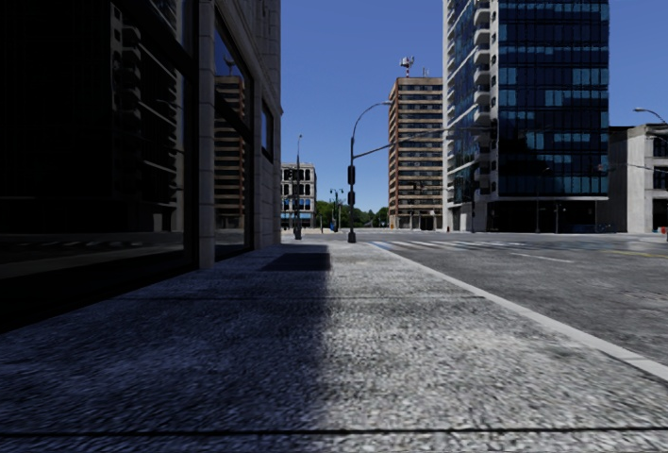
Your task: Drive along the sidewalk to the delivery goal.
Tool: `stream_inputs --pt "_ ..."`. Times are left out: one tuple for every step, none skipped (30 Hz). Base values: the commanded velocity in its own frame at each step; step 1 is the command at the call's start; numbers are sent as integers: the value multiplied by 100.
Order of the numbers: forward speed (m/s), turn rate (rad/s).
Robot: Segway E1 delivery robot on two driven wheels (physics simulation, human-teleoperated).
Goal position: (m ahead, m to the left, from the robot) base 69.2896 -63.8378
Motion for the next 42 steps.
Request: stream_inputs --pt "200 0" --pt "200 0" --pt "200 0" --pt "200 0" --pt "200 0" --pt "200 0" --pt "200 0" --pt "200 0" --pt "200 0" --pt "200 0" --pt "200 0" --pt "200 0" --pt "200 0" --pt "200 0" --pt "200 0" --pt "200 0" --pt "200 0" --pt "200 0" --pt "200 0" --pt "200 0" --pt "200 0" --pt "200 0" --pt "200 0" --pt "200 0" --pt "200 0" --pt "200 0" --pt "200 0" --pt "200 0" --pt "200 0" --pt "200 0" --pt "200 0" --pt "200 0" --pt "200 0" --pt "200 0" --pt "200 0" --pt "200 0" --pt "200 0" --pt "200 0" --pt "200 0" --pt "200 0" --pt "200 0" --pt "200 0"
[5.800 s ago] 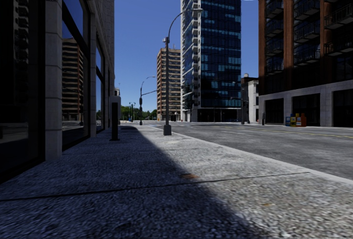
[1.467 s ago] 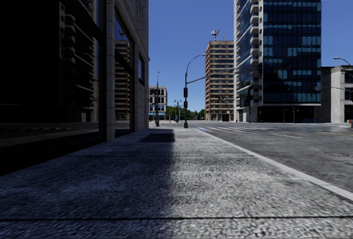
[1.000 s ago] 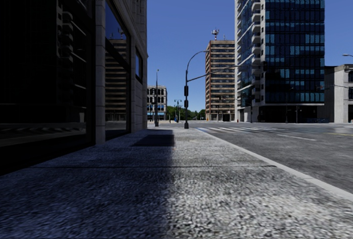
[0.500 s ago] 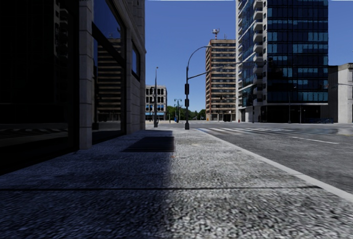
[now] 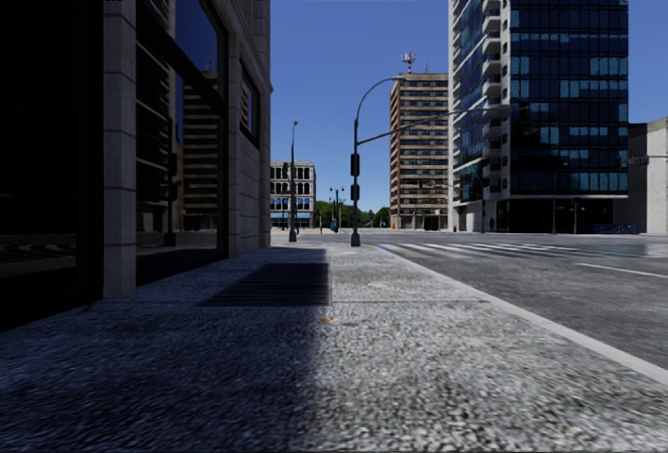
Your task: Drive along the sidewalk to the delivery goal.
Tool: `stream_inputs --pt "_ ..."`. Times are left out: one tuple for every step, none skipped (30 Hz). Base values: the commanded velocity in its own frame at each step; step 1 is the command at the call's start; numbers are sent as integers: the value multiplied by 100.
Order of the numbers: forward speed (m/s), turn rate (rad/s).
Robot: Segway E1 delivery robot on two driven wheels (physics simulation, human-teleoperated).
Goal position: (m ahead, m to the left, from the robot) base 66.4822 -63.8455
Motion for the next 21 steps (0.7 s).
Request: stream_inputs --pt "200 0" --pt "200 0" --pt "200 0" --pt "200 0" --pt "200 0" --pt "200 0" --pt "200 0" --pt "200 0" --pt "200 0" --pt "200 0" --pt "200 0" --pt "200 0" --pt "200 0" --pt "200 0" --pt "200 0" --pt "200 0" --pt "200 0" --pt "200 0" --pt "200 0" --pt "200 0" --pt "200 0"
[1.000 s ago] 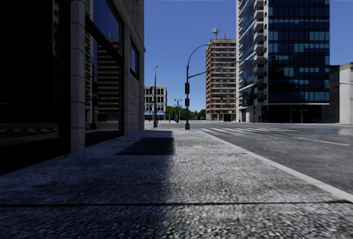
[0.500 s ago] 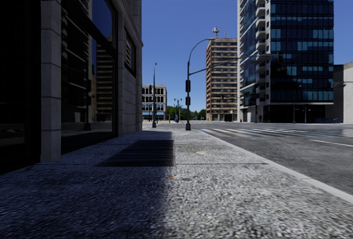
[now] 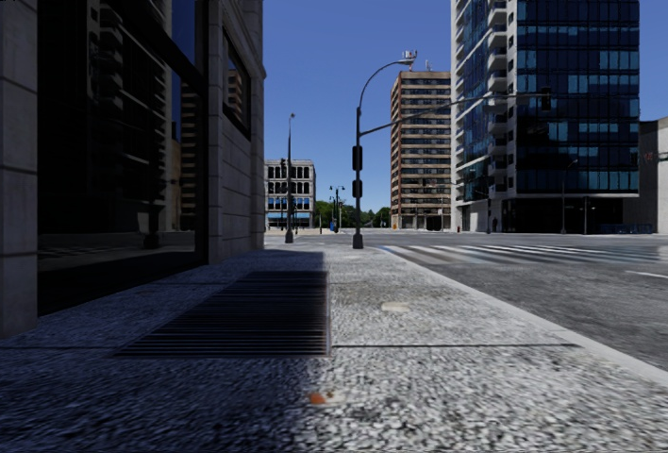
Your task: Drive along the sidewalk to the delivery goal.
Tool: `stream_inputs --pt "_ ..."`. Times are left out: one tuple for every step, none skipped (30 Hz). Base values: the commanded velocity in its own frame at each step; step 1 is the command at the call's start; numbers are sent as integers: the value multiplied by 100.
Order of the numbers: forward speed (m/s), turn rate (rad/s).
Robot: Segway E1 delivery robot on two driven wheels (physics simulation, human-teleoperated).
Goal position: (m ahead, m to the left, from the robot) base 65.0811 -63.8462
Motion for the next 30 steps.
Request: stream_inputs --pt "200 0" --pt "200 0" --pt "200 0" --pt "200 0" --pt "200 0" --pt "200 0" --pt "200 0" --pt "200 0" --pt "200 0" --pt "200 0" --pt "200 0" --pt "200 0" --pt "200 0" --pt "200 0" --pt "200 0" --pt "200 0" --pt "200 0" --pt "200 0" --pt "200 0" --pt "200 0" --pt "200 0" --pt "200 0" --pt "200 0" --pt "200 0" --pt "200 0" --pt "200 0" --pt "200 0" --pt "200 0" --pt "200 0" --pt "200 0"
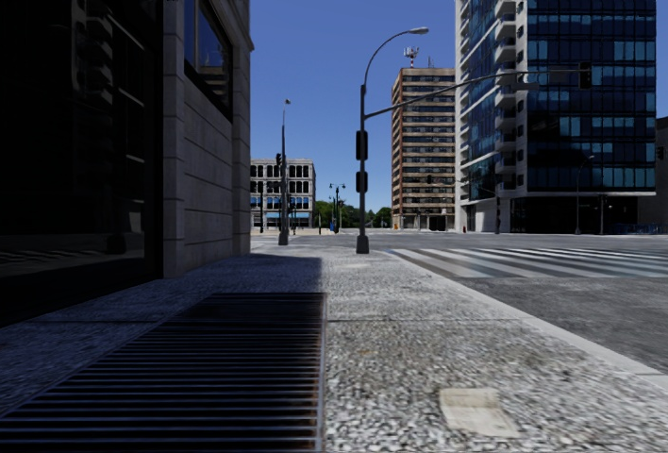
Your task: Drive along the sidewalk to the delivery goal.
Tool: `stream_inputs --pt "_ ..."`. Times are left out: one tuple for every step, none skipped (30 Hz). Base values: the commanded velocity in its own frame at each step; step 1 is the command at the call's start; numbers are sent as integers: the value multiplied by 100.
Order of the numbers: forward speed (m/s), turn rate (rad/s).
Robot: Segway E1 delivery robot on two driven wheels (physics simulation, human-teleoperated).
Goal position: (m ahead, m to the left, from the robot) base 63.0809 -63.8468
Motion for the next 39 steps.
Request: stream_inputs --pt "200 0" --pt "200 0" --pt "200 0" --pt "200 0" --pt "200 0" --pt "200 0" --pt "200 0" --pt "200 0" --pt "200 0" --pt "200 0" --pt "200 0" --pt "200 0" --pt "200 0" --pt "200 0" --pt "200 0" --pt "200 0" --pt "200 0" --pt "200 0" --pt "200 0" --pt "200 0" --pt "200 0" --pt "200 0" --pt "200 0" --pt "200 0" --pt "200 0" --pt "200 0" --pt "200 0" --pt "200 0" --pt "200 0" --pt "200 0" --pt "200 0" --pt "200 0" --pt "200 0" --pt "200 0" --pt "200 0" --pt "200 0" --pt "200 0" --pt "200 0" --pt "200 0"
